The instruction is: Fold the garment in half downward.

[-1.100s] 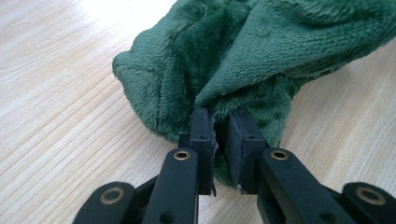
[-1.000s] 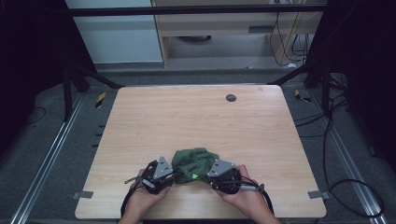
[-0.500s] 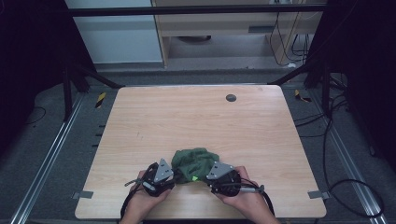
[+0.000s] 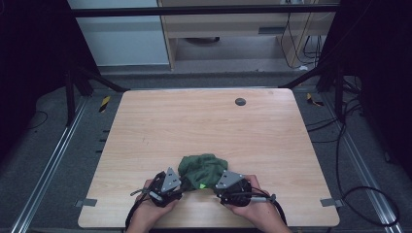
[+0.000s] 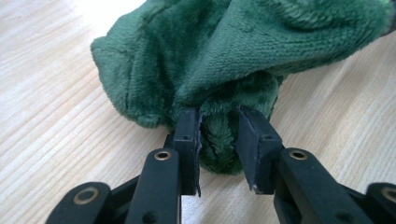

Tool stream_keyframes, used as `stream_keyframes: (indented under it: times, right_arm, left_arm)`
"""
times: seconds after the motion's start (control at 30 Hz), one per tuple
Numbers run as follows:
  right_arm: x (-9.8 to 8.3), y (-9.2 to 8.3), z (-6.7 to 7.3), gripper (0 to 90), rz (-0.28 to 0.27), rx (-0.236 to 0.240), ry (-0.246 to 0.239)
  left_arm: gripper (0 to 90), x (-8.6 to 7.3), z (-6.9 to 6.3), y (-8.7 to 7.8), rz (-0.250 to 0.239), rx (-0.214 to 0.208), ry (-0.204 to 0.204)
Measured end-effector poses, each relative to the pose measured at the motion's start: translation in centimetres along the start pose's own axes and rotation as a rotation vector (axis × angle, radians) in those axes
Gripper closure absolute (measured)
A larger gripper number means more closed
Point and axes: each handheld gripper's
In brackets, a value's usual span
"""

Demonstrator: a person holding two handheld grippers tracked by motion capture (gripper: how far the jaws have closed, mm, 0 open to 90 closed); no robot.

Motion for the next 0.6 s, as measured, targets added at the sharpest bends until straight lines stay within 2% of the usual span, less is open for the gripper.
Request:
stream_keyframes:
  times: [0.43, 0.6]
  right_arm:
    - [-0.65, 0.2, 0.1, 44.6, 0.004, 0.012, 0.003]
    - [-0.77, -0.02, 0.06, 35.2, -0.003, 0.012, 0.007]
  left_arm:
    - [68.6, -0.42, -0.29, 0.1, 0.014, -0.008, -0.001]
    - [64.7, -0.4, -0.4, -0.33, 0.008, -0.006, -0.002]
Point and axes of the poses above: each handheld gripper's, and its own axes: y roughly forward along the jaws, x roughly out of its top, z roughly to its left, and after that the axes turned 6 degrees about -z, right-handed
